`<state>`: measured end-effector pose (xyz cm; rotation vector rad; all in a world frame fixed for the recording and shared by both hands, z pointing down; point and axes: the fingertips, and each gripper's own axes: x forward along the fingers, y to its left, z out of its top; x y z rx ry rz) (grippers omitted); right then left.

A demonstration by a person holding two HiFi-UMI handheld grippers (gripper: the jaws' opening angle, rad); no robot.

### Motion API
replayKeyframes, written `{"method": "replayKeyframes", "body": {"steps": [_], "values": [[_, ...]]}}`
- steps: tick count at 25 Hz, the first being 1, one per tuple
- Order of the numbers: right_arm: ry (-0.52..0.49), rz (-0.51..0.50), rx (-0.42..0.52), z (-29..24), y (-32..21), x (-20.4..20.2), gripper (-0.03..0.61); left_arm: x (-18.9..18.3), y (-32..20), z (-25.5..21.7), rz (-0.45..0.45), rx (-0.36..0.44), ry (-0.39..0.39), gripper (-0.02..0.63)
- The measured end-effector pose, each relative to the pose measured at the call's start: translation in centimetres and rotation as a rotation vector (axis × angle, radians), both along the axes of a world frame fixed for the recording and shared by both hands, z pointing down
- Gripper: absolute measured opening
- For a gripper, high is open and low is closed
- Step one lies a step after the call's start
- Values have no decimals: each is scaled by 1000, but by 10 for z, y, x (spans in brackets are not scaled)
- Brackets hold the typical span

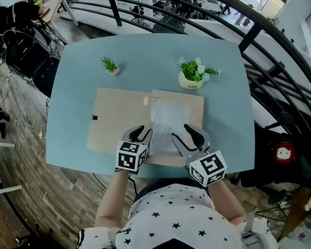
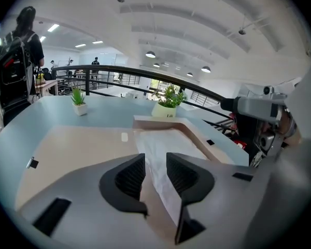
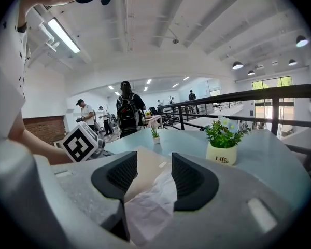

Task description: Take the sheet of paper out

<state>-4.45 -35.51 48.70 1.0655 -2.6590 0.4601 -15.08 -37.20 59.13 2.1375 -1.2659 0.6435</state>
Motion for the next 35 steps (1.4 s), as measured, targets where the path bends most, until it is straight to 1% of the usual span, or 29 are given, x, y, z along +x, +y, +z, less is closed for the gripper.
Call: {"method": "replayKeyframes", "body": {"steps": [10, 14, 20, 26, 29, 33, 35], "values": [[-12, 11, 1, -4, -11, -12, 192, -4, -6, 33, 39, -113, -78, 121], [-19, 18, -4, -4, -22, 0, 192, 9, -16, 45, 55, -149, -106, 121], [-20, 47, -12, 1, -31, 7, 192, 15, -29, 59, 60, -191, -111, 121], [-17, 67, -14, 5, -32, 15, 192, 15, -36, 70, 50, -219, -147, 103], [-15, 71, -14, 6, -33, 16, 192, 13, -38, 72, 37, -215, -161, 90], [-16, 68, -15, 7, -31, 14, 192, 11, -41, 73, 28, -193, -181, 63], [-16, 64, -16, 8, -29, 13, 192, 10, -41, 73, 17, -194, -182, 44]]}}
